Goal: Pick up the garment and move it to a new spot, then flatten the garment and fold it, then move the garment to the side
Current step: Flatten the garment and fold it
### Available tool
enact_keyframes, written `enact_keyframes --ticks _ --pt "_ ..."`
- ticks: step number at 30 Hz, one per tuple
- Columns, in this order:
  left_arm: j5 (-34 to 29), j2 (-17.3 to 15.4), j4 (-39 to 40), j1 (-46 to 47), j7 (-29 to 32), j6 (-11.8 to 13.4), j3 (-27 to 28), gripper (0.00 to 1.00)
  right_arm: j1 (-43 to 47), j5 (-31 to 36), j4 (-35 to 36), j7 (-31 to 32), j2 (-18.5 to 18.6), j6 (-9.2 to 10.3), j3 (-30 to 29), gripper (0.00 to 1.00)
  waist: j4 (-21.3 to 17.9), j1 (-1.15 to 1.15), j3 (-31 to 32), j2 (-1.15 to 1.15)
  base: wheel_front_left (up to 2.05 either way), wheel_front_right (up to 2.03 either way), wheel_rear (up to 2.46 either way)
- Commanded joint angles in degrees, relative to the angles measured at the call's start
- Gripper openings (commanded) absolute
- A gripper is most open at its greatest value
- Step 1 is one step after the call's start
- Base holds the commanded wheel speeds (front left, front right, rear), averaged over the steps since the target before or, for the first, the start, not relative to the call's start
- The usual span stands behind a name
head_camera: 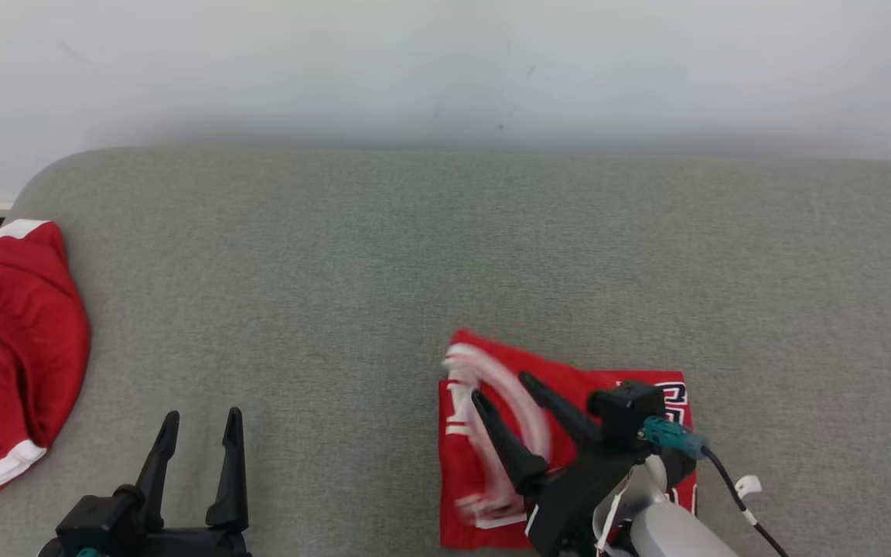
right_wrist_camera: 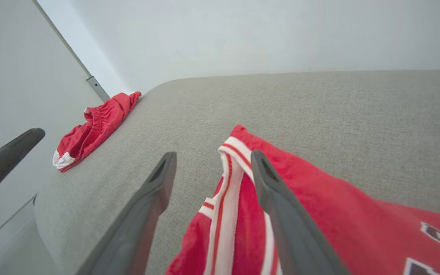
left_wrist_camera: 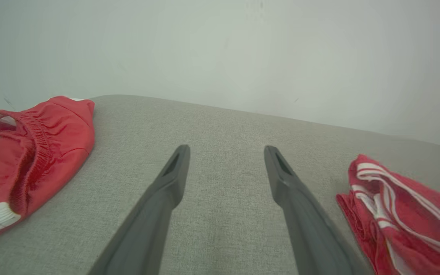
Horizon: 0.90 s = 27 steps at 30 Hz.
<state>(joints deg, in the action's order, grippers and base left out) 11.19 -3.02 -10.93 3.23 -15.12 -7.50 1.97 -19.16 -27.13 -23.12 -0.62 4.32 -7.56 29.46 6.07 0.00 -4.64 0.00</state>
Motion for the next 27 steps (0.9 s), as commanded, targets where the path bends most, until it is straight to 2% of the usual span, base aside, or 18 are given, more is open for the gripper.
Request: enact_keyframes --ticks 1,4,7,15,20,27 --pt "0.3 0.0 -0.1 0.4 0.0 0.0 0.1 1.0 -0.6 0.2 0.5 -0.9 0.3 0.15 0.1 1.0 -0.8 0.0 0.3 0.0 0.0 0.0 0.0" --pt "0.1 0.0 -0.1 0.3 0.0 0.0 0.2 1.0 -1.0 -0.5 3.2 -3.2 1.5 0.15 0.2 1.0 -1.9 0.0 0.7 0.0 0.0 0.0 0.0" --pt "-0.1 0.0 0.1 0.4 0.0 0.0 0.2 1.0 -0.1 0.1 6.5 -5.6 3.7 0.15 -2.3 1.0 -2.8 0.0 1.1 0.0 0.0 0.0 0.0" --pt "-0.6 -0.3 1.4 -0.1 0.0 0.0 0.0 1.0 6.9 4.7 14.6 -12.0 6.6 0.14 -16.1 1.0 -5.2 0.0 1.9 0.0 0.0 0.0 0.0" --pt "-1.1 -0.4 2.2 -1.2 0.0 0.0 -0.8 1.0 13.4 8.6 19.9 -14.1 4.9 0.15 -23.5 1.0 -6.7 0.0 2.0 0.0 0.0 0.0 0.0" --pt "-1.1 -0.9 2.2 -2.4 0.0 0.0 -3.1 1.0 17.9 11.8 23.5 -14.6 2.0 0.15 -26.5 1.0 -7.7 0.0 1.9 0.0 0.0 0.0 0.0"
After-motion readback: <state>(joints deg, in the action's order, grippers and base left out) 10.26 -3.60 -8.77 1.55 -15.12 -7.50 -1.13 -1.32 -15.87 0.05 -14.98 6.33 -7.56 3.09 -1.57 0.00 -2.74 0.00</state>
